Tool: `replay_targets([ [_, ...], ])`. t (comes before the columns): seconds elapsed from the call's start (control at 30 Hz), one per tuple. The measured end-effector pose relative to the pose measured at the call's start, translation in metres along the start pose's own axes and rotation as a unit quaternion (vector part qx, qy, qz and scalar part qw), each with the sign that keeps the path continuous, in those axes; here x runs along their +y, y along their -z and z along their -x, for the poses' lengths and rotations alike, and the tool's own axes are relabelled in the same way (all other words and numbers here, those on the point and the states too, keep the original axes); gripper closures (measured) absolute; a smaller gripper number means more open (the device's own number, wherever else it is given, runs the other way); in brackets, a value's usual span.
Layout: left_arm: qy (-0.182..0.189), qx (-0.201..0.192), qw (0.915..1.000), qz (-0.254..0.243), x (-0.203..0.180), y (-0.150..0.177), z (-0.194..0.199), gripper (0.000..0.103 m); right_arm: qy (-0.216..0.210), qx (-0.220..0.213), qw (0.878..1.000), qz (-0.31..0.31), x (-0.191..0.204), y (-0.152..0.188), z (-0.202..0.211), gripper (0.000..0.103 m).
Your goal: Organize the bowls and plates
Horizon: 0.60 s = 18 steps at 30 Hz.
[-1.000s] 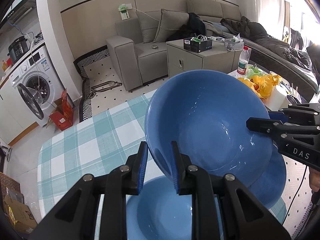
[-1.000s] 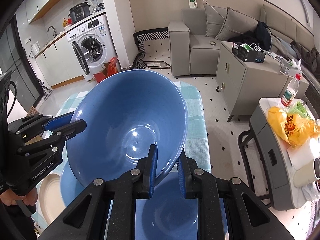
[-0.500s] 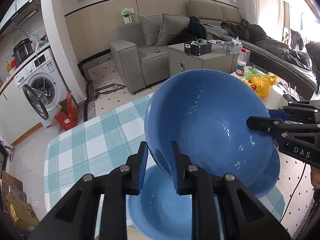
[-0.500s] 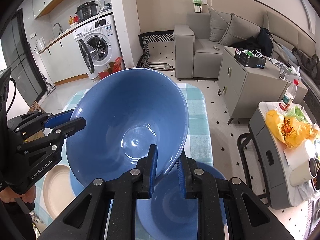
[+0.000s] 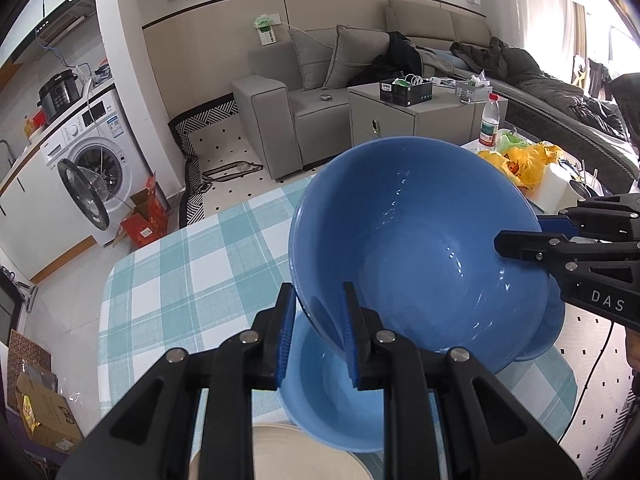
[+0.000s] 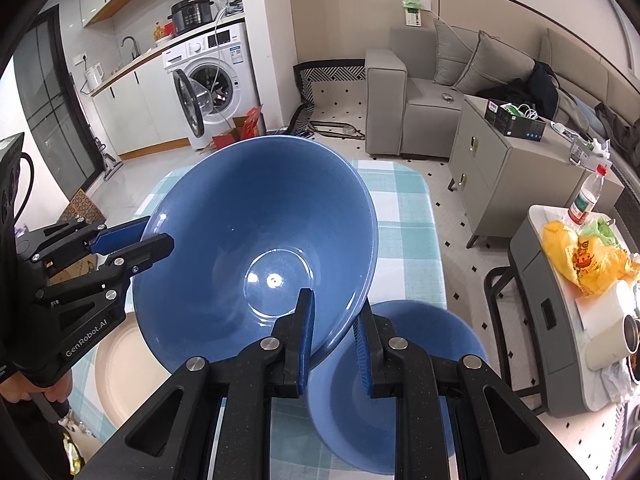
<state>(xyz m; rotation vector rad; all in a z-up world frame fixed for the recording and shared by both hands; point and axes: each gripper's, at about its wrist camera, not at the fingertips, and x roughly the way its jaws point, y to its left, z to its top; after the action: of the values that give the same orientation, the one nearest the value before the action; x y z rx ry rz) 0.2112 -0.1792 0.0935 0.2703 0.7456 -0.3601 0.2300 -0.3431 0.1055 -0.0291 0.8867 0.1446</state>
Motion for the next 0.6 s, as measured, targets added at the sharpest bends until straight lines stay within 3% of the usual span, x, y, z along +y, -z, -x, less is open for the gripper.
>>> replay_targets([
  [0.6, -0.019, 0.023, 0.9994, 0.019, 0.021, 0.041, -0.006, 0.083, -0.024, 0.036, 0.999, 0.023, 0.036, 0.022, -0.035, 0.083],
])
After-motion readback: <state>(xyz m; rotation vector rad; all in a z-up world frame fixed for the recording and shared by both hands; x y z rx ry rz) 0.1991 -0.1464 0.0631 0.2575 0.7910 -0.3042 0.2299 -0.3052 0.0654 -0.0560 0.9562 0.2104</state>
